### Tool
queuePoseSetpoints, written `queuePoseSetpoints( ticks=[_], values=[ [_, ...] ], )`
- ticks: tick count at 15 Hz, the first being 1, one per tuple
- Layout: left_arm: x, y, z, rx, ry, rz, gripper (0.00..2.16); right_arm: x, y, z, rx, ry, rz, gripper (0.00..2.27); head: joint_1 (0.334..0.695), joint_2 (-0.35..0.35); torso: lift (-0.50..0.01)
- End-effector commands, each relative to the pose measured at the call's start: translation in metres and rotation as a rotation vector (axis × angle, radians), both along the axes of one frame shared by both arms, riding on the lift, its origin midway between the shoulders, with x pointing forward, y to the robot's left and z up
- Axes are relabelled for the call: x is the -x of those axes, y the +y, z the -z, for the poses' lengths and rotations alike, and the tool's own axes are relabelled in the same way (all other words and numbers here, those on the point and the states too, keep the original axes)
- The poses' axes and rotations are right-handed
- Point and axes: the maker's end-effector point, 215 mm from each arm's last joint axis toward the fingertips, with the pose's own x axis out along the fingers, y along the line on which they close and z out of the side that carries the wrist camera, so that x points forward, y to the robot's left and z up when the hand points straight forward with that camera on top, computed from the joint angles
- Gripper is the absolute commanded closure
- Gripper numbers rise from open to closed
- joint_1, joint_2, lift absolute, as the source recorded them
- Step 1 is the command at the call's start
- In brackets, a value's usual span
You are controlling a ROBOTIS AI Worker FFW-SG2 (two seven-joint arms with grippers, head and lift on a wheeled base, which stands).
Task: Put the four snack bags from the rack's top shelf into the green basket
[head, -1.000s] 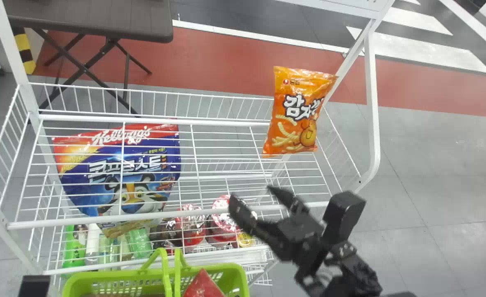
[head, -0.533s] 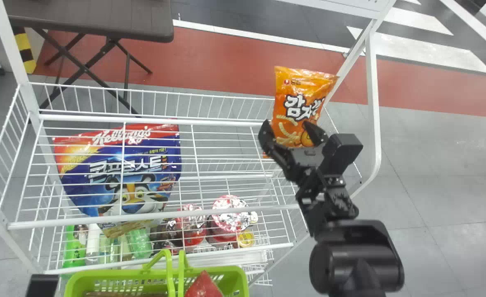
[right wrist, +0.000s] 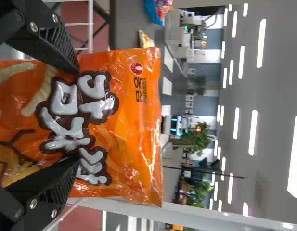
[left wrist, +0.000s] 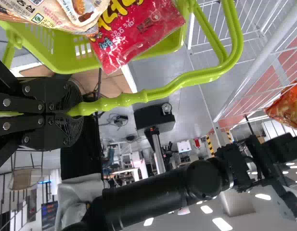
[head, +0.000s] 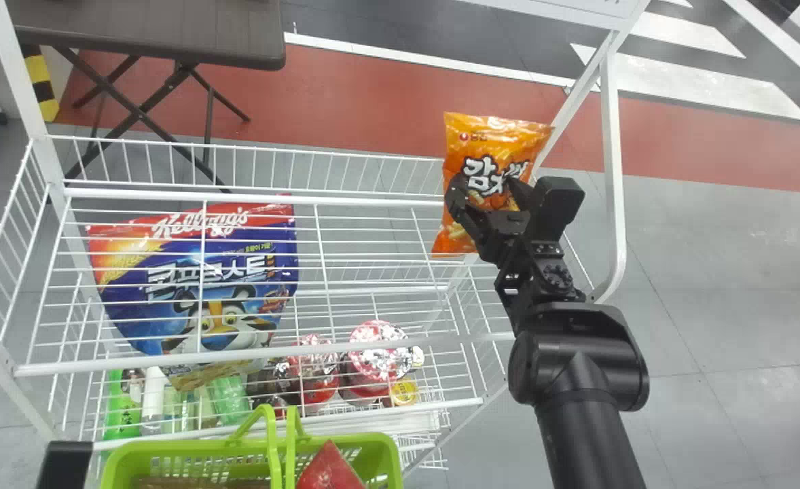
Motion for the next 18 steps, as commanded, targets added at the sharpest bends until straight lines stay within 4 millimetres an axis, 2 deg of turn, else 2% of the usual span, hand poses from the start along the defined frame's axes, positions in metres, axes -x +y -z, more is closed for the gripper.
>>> queuePoseSetpoints(
  ticks=[1, 2, 5, 9, 11, 13, 14, 15, 16, 17, 18],
  values=[
    [-0.001, 0.002, 0.001, -0.005, 0.002, -0.002, 2.15, 0.011, -0.008, 0.014, -0.040, 0.032, -0.005, 2.24, 0.695, -0.350, 0.000],
    [0.000, 0.002, 0.001, -0.004, 0.005, -0.002, 2.15, 0.015, -0.008, 0.000, -0.039, -0.021, -0.014, 2.24, 0.695, -0.350, 0.000],
    [0.000, 0.004, 0.001, -0.007, 0.005, -0.006, 2.15, 0.031, -0.002, -0.022, -0.042, -0.086, -0.018, 2.24, 0.695, -0.350, 0.000],
    [-0.001, 0.008, -0.002, -0.012, 0.000, -0.014, 2.15, 0.063, 0.010, -0.059, -0.072, -0.152, -0.046, 2.24, 0.695, -0.350, 0.000],
    [-0.005, 0.014, -0.002, -0.019, -0.006, -0.029, 2.15, 0.090, 0.030, -0.076, -0.082, -0.145, -0.099, 2.24, 0.695, -0.350, 0.000],
    [-0.008, 0.021, -0.007, -0.011, -0.006, -0.047, 2.15, 0.130, 0.061, -0.088, -0.129, -0.115, -0.180, 2.24, 0.695, -0.350, 0.000],
    [-0.010, 0.024, -0.007, -0.013, -0.009, -0.054, 2.15, 0.150, 0.079, -0.090, -0.165, -0.090, -0.233, 2.24, 0.695, -0.350, 0.000],
    [-0.011, 0.024, -0.007, -0.015, -0.009, -0.057, 2.15, 0.168, 0.094, -0.082, -0.198, -0.029, -0.273, 2.24, 0.695, -0.350, 0.000],
    [-0.012, 0.024, -0.006, -0.016, -0.011, -0.061, 2.15, 0.188, 0.110, -0.070, -0.241, 0.040, -0.316, 2.24, 0.695, -0.350, 0.000],
    [-0.012, 0.023, -0.005, -0.013, -0.004, -0.067, 2.15, 0.206, 0.128, -0.048, -0.304, 0.145, -0.366, 2.24, 0.695, -0.350, 0.000],
    [-0.013, 0.022, -0.006, -0.008, -0.009, -0.069, 2.15, 0.223, 0.137, -0.034, -0.341, 0.214, -0.392, 2.24, 0.695, -0.350, 0.000]
  ],
)
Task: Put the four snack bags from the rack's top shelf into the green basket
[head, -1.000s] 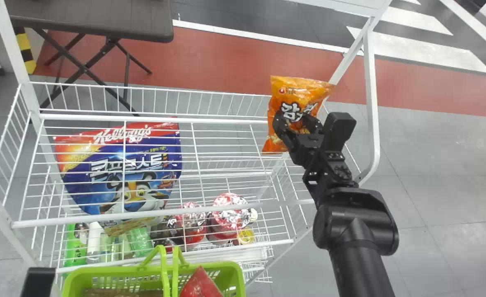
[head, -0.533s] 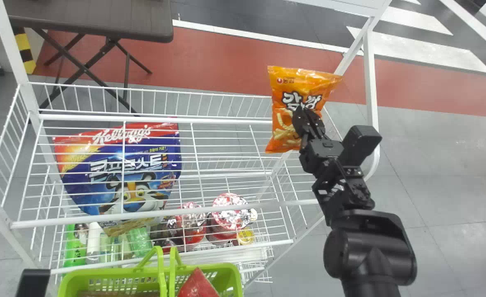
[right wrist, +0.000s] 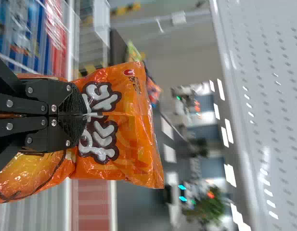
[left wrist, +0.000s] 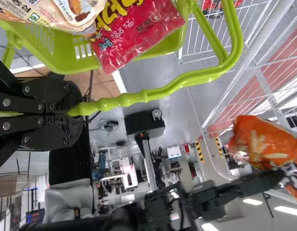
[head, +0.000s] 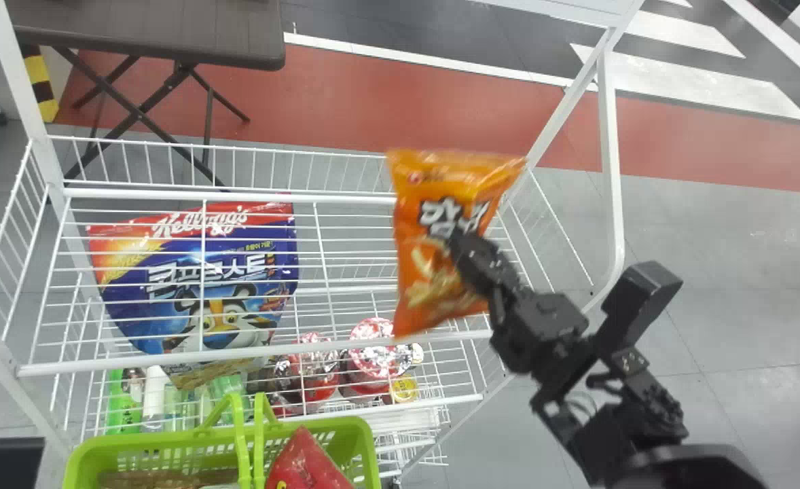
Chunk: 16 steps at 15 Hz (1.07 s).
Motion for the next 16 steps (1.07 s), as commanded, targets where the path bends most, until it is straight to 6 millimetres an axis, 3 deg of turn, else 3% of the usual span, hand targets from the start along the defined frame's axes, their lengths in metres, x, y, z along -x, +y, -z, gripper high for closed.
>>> queuePoseSetpoints(
  ticks=[1, 3, 9, 12, 14, 16],
  values=[
    [-0.002, -0.002, 0.000, 0.008, -0.005, -0.005, 2.15, 0.040, 0.024, 0.031, -0.056, 0.160, -0.071, 2.24, 0.695, -0.350, 0.000],
    [-0.003, -0.003, 0.001, 0.005, -0.011, -0.005, 2.15, 0.081, 0.049, 0.061, -0.129, 0.312, -0.153, 2.24, 0.695, -0.350, 0.000],
    [-0.007, -0.006, 0.002, 0.007, -0.021, -0.005, 2.15, 0.172, 0.093, 0.137, -0.250, 0.610, -0.264, 2.24, 0.695, -0.350, 0.000],
    [-0.005, -0.010, 0.000, 0.016, -0.021, 0.005, 2.15, 0.189, 0.122, 0.152, -0.283, 0.654, -0.316, 2.24, 0.695, -0.350, 0.000],
    [-0.001, -0.013, 0.000, 0.017, -0.018, 0.013, 2.15, 0.193, 0.127, 0.157, -0.292, 0.687, -0.326, 2.24, 0.695, -0.350, 0.000],
    [-0.002, -0.012, 0.002, 0.014, -0.016, 0.010, 2.15, 0.216, 0.146, 0.157, -0.330, 0.737, -0.386, 2.24, 0.695, -0.350, 0.000]
  ],
)
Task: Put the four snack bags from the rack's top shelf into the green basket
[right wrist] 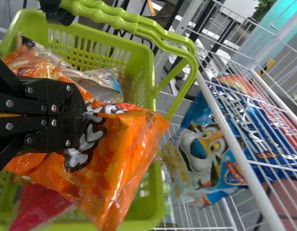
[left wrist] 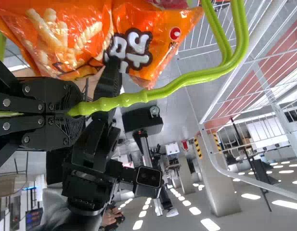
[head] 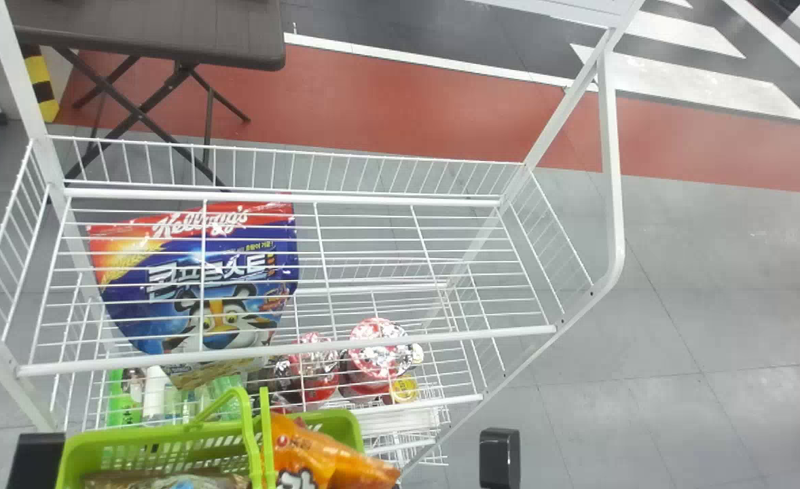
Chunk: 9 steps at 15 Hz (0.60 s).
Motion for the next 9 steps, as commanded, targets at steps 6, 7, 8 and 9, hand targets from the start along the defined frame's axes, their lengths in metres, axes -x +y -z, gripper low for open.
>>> queuePoseSetpoints(
  ticks=[6, 7, 8, 9],
  values=[
    [0.003, -0.001, -0.001, 0.004, 0.002, 0.002, 2.15, -0.036, -0.040, 0.005, 0.086, -0.092, 0.081, 0.00, 0.695, -0.350, 0.000],
    [0.003, -0.001, -0.001, 0.005, 0.002, 0.003, 2.15, -0.039, -0.048, 0.002, 0.098, -0.099, 0.090, 0.00, 0.695, -0.350, 0.000],
    [0.003, 0.000, 0.000, 0.001, 0.002, 0.002, 2.15, -0.042, -0.050, -0.002, 0.104, -0.107, 0.090, 0.02, 0.695, -0.350, 0.000],
    [0.003, -0.001, 0.000, -0.001, 0.002, 0.003, 2.15, -0.041, -0.048, -0.006, 0.107, -0.116, 0.081, 0.05, 0.695, -0.350, 0.000]
  ],
)
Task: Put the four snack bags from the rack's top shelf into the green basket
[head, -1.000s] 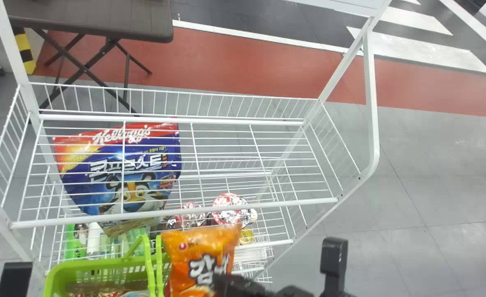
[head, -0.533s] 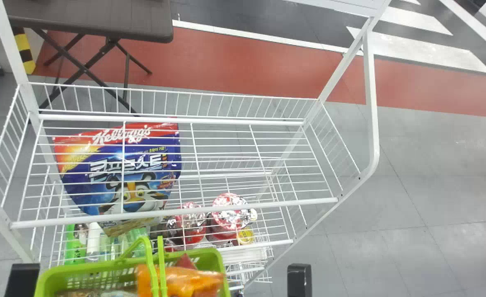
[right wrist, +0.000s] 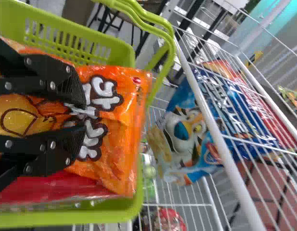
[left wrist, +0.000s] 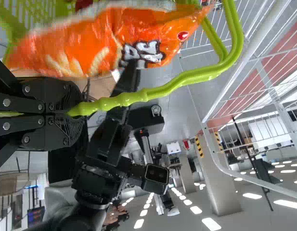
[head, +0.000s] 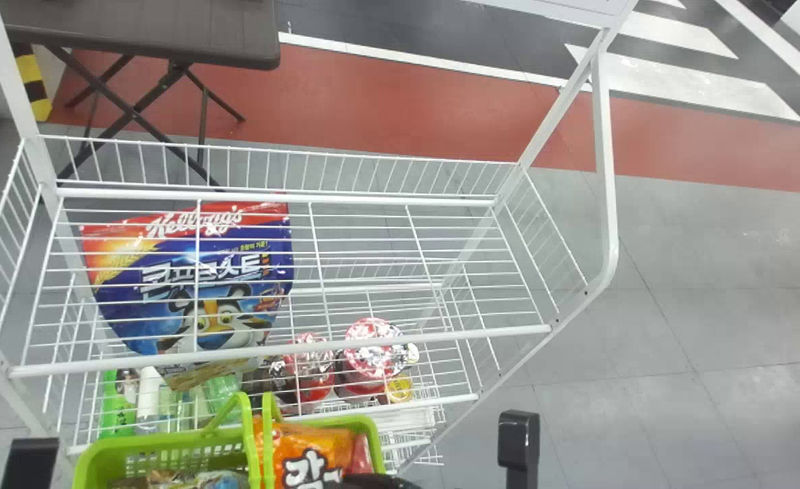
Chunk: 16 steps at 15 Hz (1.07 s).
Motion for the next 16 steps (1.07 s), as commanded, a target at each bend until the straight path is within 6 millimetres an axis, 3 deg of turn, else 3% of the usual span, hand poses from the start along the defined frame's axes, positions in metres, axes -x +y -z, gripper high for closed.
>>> queuePoseSetpoints(
  ticks=[1, 3, 6, 10, 13, 16],
  values=[
    [0.000, -0.001, 0.001, -0.002, -0.002, 0.000, 2.15, -0.005, 0.003, -0.011, 0.018, -0.042, -0.019, 0.06, 0.695, -0.350, 0.000],
    [0.000, -0.001, -0.001, 0.003, -0.004, 0.002, 2.15, -0.033, 0.004, -0.042, 0.045, -0.230, -0.008, 0.06, 0.695, -0.350, 0.000],
    [0.002, -0.002, -0.001, 0.011, -0.007, 0.000, 2.15, -0.086, -0.017, -0.119, 0.174, -0.577, 0.111, 0.06, 0.695, -0.350, 0.000],
    [0.009, -0.009, 0.002, 0.000, 0.001, 0.020, 2.15, -0.114, -0.033, -0.201, 0.295, -0.811, 0.266, 0.06, 0.695, -0.350, 0.000],
    [0.015, -0.013, 0.006, 0.005, 0.017, 0.029, 2.15, -0.120, -0.049, -0.218, 0.354, -0.863, 0.351, 0.06, 0.695, -0.350, 0.000],
    [0.018, -0.014, 0.007, 0.013, 0.024, 0.032, 2.15, -0.119, -0.049, -0.212, 0.381, -0.871, 0.364, 0.06, 0.695, -0.350, 0.000]
  ],
)
